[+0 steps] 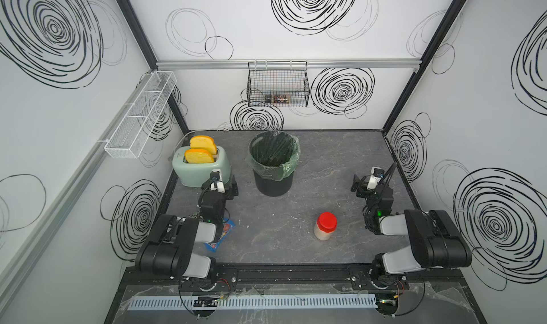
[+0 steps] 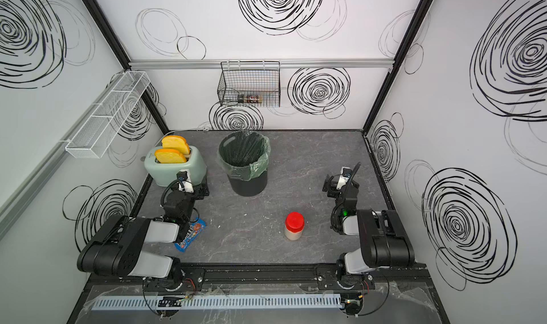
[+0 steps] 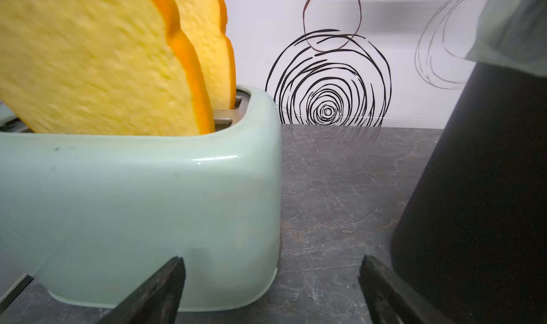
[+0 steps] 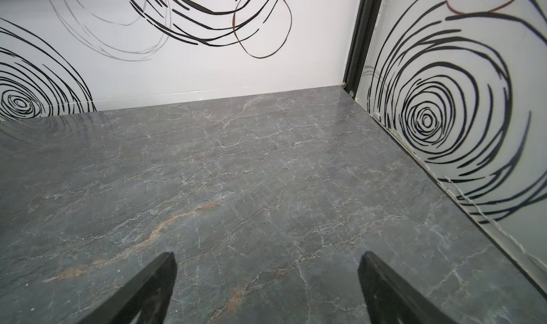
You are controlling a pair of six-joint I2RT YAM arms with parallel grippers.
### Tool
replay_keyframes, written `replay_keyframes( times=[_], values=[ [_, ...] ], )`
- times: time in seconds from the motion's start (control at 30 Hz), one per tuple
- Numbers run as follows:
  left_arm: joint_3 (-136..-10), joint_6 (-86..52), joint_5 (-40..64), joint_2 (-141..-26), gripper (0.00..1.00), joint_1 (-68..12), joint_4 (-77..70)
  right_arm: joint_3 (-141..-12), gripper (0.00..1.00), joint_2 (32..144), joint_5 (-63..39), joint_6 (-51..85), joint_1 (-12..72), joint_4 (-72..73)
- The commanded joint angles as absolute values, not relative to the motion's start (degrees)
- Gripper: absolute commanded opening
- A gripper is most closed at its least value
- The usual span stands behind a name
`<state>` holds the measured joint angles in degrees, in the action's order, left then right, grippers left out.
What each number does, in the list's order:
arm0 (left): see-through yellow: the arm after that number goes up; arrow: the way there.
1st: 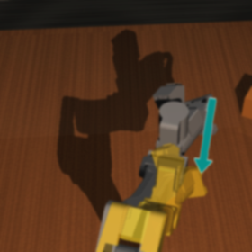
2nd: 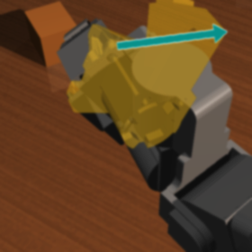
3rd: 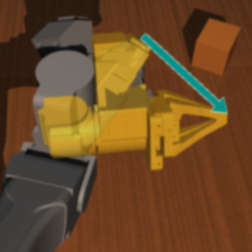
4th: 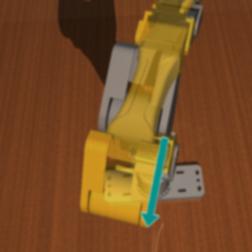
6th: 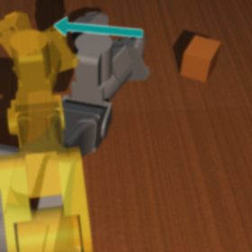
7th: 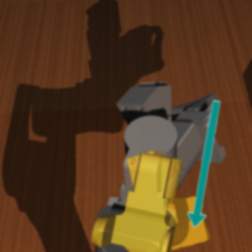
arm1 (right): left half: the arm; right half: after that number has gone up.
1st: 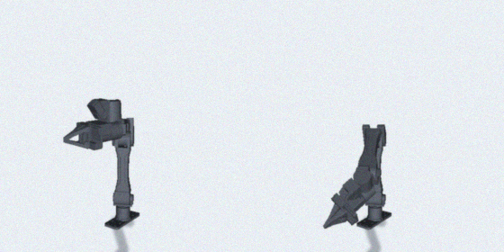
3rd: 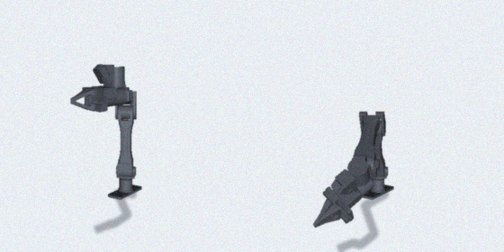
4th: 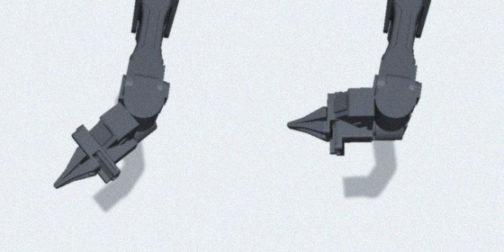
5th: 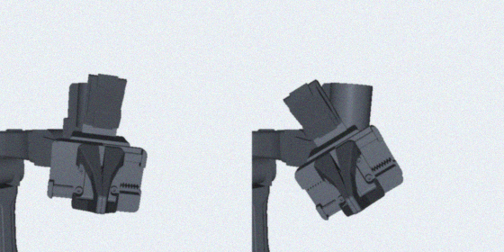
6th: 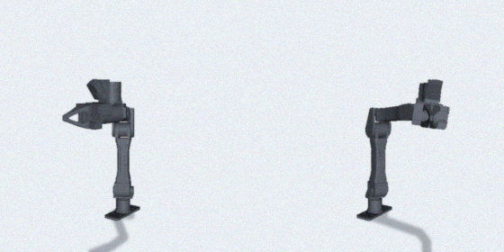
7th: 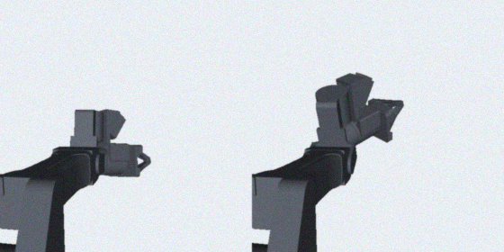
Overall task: Empty expired oatmeal from jars
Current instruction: Pick up the jar from the center of the board.
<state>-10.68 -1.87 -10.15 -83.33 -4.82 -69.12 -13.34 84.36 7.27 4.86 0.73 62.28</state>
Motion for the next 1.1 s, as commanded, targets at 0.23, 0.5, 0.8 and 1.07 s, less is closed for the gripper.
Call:
replay_keyframes(
  times=[0.23, 0.5, 0.8, 1.07],
  values=[
    [-11.6, -1.4, -8.4, -83.8, 0.96, -3.3, -73.6, -14.1, 0.98, 84.7, 7.1, 4.5, 0.7, 64.8],
    [-11.6, -1.4, -8.5, -83.8, 0.96, -3.3, -73.6, -14.0, 0.98, 84.7, 5.9, 4.7, 0.1, 64.8],
    [-13.7, -0.2, -5.6, -82.2, 0.96, -3.7, -69.1, -14.9, 0.98, 84.1, -2.3, 3.5, -2.2, 62.8],
    [-14.5, -0.6, -15.9, -70.5, 0.96, -7.0, -57.7, -21.5, 0.98, 73.9, 6.4, 7.1, -0.7, 41.6]
  ],
)
